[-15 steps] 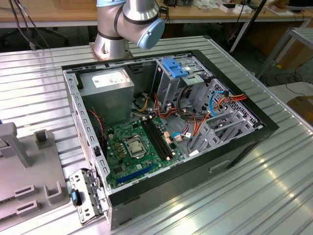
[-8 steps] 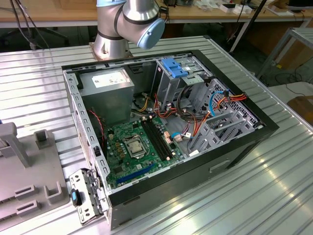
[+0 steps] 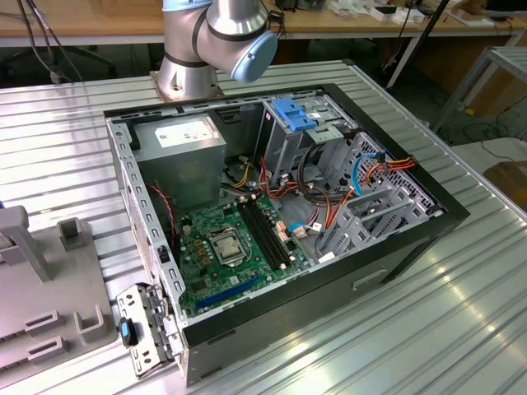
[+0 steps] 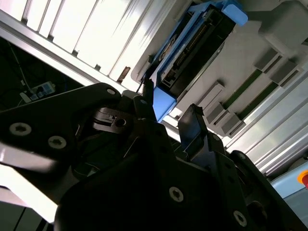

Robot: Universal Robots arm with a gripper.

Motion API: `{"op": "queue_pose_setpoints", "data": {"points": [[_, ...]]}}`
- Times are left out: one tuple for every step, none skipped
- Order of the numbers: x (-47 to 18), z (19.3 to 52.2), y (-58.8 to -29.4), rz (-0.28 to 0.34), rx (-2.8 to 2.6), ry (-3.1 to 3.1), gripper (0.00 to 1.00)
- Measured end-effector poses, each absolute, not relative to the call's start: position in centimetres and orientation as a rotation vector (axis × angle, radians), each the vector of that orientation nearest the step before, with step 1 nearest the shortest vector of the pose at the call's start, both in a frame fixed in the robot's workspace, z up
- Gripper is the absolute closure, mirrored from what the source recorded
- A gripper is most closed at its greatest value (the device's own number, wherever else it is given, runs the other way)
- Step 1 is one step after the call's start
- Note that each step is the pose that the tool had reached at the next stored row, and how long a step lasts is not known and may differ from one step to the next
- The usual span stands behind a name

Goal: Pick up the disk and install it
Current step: 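Pick up the disk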

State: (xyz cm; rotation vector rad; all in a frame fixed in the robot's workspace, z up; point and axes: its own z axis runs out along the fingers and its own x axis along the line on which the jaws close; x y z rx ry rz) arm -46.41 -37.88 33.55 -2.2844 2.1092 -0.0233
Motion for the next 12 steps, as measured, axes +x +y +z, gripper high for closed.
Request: {"op": "queue_pose_setpoints", "data": {"points": [[-46.41,33.53,-37.88,-0.023,-2.284,2.109,0.52],[-46.41,33.5,-37.88,-0.023,-2.284,2.109,0.52],[-46.41,33.48,-37.88,-0.023,-2.284,2.109,0.52],[-46.41,33.46,-37.88,-0.023,-2.284,2.109,0.52],[-46.41,33.45,-37.88,-0.023,-2.284,2.109,0.52],[-46.41,33.43,-37.88,-0.023,-2.285,2.109,0.52],[-46.4,33.41,-37.88,-0.023,-2.284,2.109,0.52],[-46.41,33.38,-37.88,-0.023,-2.284,2.109,0.52],[-46.41,33.35,-37.88,-0.023,-2.284,2.109,0.52],[-46.41,33.33,-37.88,-0.023,-2.284,2.109,0.52],[-46.41,33.3,-37.88,-0.023,-2.284,2.109,0.52],[-46.41,33.27,-37.88,-0.023,-2.284,2.109,0.52]]}}
